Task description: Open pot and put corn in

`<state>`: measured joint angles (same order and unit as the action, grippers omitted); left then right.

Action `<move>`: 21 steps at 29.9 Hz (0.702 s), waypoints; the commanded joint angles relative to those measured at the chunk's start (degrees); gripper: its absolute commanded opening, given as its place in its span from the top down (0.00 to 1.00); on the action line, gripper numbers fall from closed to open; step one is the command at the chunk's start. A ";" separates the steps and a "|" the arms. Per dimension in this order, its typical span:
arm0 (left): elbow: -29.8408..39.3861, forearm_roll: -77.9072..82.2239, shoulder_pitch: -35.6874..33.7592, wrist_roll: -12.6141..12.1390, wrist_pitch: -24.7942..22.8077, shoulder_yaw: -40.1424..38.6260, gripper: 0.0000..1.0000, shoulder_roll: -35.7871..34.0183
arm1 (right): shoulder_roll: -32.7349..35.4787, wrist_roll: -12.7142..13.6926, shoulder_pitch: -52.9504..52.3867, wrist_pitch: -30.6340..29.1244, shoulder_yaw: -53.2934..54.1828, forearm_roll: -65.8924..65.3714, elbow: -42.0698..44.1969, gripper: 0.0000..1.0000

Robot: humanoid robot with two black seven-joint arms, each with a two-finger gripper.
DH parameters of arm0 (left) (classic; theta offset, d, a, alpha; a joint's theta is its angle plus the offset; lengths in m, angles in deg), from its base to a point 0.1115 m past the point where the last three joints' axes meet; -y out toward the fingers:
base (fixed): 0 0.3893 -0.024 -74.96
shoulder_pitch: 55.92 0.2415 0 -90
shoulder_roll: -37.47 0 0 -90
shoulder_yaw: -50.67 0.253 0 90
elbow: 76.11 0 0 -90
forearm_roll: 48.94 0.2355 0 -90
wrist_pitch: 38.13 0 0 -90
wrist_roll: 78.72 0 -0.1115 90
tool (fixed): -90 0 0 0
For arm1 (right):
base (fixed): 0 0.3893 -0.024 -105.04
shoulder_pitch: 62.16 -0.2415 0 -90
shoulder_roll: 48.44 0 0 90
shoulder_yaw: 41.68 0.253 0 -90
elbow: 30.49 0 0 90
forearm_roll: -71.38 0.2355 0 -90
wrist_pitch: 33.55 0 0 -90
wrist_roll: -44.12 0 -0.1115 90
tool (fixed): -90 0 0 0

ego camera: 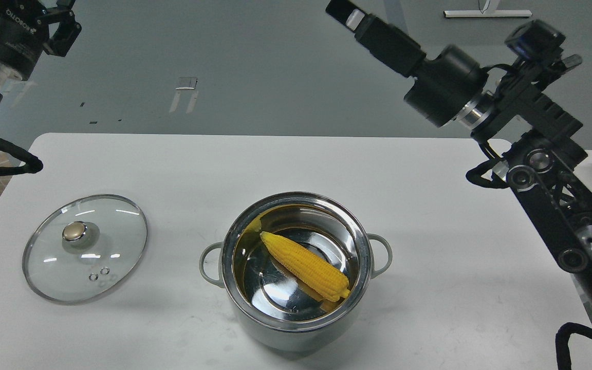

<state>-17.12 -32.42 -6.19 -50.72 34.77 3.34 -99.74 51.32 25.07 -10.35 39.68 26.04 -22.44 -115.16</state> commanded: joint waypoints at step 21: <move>-1.69 -4.92 3.88 -2.33 -1.35 -4.78 0.02 5.37 | -0.08 -0.03 -5.06 0.77 12.08 44.76 37.91 0.00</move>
<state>-18.74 -37.33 -2.45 -52.23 33.41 -1.43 -94.39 51.44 25.06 -16.09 39.86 38.05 20.03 -77.56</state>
